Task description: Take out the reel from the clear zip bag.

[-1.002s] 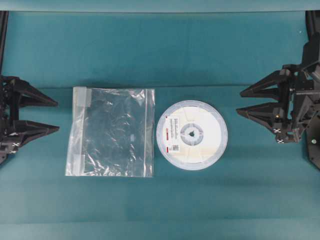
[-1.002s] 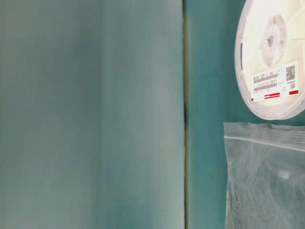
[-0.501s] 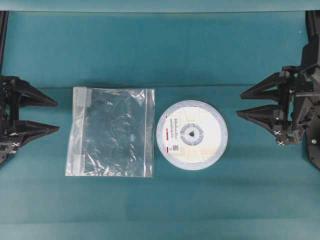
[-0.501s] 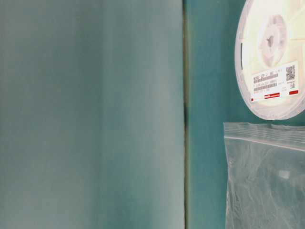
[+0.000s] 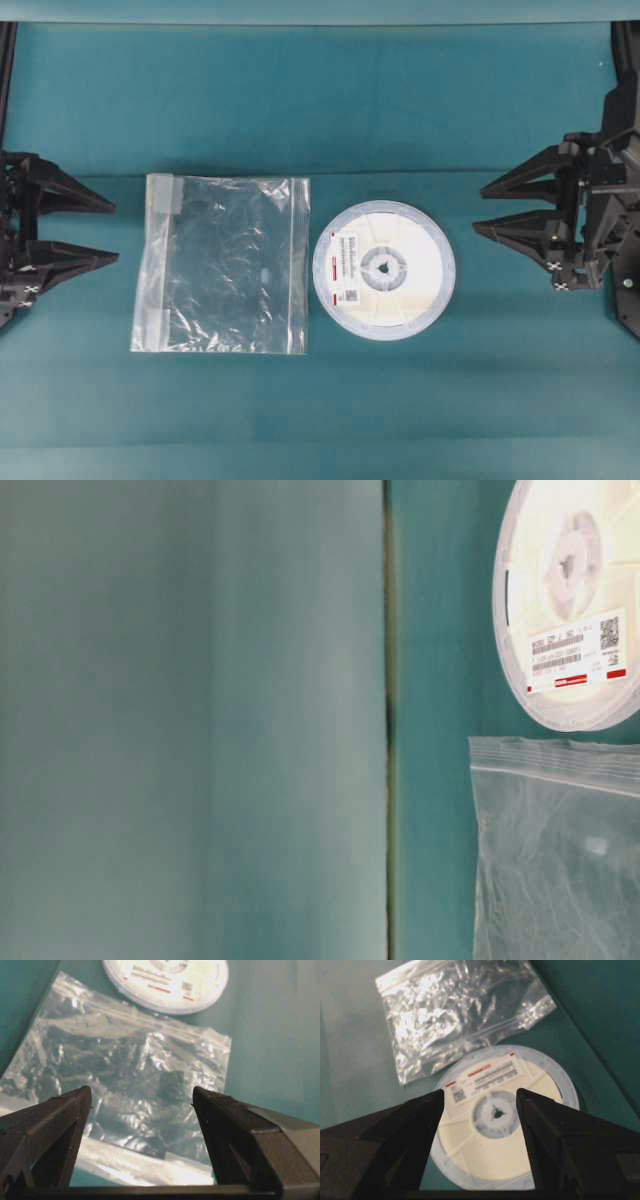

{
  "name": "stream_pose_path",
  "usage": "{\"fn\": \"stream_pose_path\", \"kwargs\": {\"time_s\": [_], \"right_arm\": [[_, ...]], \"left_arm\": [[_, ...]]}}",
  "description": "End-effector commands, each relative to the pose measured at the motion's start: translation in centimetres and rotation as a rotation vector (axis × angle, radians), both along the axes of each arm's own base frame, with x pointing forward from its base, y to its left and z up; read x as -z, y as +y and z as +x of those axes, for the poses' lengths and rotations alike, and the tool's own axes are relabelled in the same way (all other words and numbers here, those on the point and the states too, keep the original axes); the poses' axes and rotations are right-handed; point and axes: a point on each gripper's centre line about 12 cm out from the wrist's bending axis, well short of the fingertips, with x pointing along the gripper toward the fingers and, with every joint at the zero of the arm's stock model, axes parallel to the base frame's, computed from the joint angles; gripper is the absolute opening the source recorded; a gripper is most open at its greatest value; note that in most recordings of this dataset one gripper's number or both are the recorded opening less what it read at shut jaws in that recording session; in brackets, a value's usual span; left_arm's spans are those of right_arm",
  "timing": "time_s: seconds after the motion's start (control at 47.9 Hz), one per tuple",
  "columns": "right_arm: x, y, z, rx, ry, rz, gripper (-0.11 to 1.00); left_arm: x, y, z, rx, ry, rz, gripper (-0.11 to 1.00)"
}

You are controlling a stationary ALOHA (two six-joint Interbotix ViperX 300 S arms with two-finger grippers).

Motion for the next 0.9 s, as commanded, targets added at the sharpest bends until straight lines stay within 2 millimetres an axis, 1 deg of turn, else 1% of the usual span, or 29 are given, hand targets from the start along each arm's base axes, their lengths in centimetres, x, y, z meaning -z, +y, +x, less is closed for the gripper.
{"fn": "stream_pose_path", "kwargs": {"time_s": [0.0, 0.292, 0.877], "right_arm": [[-0.32, 0.03, 0.15, -0.008, -0.009, -0.013, 0.77], [0.11, 0.09, 0.02, -0.011, -0.003, -0.010, 0.77], [0.01, 0.17, 0.01, -0.015, -0.009, -0.011, 0.77]], "left_arm": [[-1.03, 0.04, 0.41, 0.001, -0.029, 0.005, 0.88], [-0.94, 0.04, 0.41, 0.001, -0.026, 0.004, 0.87], [-1.00, 0.04, 0.43, 0.002, -0.027, 0.007, 0.87]]}}
